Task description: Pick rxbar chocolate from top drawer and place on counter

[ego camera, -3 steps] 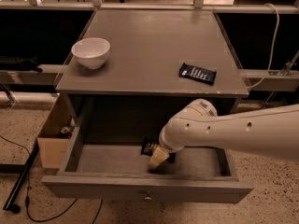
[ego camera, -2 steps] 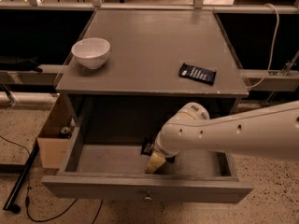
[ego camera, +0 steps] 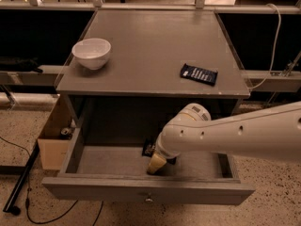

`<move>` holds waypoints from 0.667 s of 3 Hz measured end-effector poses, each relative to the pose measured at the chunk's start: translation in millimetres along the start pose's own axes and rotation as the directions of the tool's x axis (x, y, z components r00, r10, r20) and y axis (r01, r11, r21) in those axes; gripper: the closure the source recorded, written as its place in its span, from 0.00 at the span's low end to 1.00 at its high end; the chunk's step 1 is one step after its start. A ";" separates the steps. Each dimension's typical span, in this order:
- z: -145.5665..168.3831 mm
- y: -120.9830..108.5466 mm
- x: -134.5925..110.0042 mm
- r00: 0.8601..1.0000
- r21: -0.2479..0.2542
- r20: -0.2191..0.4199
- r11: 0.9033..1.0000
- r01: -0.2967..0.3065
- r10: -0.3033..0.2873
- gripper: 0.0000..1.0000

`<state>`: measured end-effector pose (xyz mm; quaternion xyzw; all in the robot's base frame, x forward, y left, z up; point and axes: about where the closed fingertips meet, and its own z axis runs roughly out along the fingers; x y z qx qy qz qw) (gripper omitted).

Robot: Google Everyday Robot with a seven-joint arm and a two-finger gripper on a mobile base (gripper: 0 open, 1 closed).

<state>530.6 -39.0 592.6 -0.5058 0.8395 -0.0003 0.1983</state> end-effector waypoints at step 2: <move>0.0 0.0 0.0 1.000 0.000 0.000 1.000 0.000 0.000 0.70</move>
Offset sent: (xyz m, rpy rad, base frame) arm 0.0000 0.0000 0.0000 0.0000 0.0000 0.0000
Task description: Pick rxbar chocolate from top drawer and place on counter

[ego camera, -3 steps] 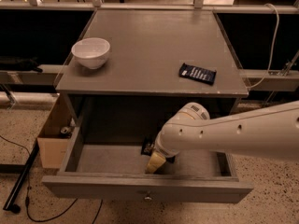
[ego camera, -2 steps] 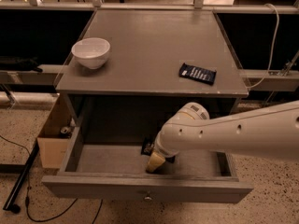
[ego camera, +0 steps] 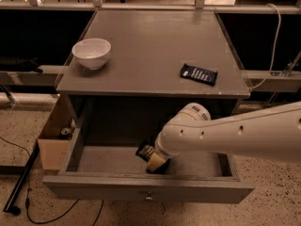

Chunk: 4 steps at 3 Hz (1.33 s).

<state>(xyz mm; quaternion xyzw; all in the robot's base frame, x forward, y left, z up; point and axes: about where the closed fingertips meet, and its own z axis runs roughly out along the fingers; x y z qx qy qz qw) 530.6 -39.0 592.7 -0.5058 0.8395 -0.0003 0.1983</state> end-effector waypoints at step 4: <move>-6.3 -1.0 -2.3 1.000 0.000 0.000 1.000 0.001 -0.001 1.00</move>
Offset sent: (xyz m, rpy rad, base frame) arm 0.0000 0.0000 0.0000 0.0000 0.0000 0.0000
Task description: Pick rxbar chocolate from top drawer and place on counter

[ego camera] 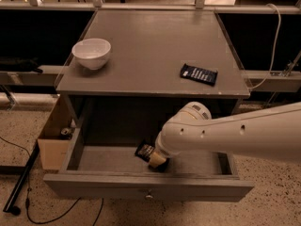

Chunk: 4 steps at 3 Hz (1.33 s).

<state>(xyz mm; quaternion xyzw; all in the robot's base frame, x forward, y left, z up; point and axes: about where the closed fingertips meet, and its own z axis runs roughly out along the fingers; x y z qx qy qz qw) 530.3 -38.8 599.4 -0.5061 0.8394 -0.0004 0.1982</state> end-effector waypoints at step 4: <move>-120.8 7.8 -88.5 0.988 0.186 -0.036 0.971 0.153 -0.148 1.00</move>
Offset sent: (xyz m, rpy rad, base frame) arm -0.0081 0.0607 0.1392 -0.1608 -0.1796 0.0794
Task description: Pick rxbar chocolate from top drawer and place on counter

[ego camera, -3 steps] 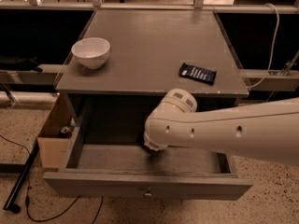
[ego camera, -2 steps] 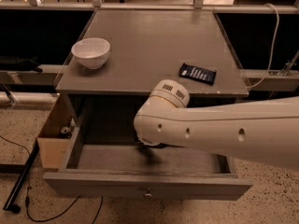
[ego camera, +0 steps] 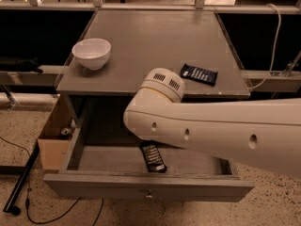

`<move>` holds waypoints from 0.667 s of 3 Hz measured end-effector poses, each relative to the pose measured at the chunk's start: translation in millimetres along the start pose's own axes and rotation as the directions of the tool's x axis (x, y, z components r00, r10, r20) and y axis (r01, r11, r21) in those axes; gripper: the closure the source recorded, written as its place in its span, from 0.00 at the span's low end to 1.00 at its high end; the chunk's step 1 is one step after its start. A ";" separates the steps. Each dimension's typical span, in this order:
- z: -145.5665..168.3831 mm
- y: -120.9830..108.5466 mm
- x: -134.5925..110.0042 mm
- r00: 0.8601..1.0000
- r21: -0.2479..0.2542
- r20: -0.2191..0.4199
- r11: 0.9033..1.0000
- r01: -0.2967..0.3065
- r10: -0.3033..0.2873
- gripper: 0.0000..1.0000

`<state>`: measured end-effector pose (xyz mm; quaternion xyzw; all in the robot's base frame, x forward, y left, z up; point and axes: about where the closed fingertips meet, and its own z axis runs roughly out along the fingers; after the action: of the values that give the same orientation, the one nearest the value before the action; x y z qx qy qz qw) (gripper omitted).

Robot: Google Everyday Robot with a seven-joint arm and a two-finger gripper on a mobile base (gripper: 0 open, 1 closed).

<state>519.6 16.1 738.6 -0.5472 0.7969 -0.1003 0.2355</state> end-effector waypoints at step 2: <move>-19.7 -6.5 -10.7 1.000 0.028 0.009 1.000 0.010 -0.010 0.81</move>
Offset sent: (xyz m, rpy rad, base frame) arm -0.0009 0.0049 0.0190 -0.0037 -0.0254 0.0051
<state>518.5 21.5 761.2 -0.5482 0.7917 -0.1098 0.2463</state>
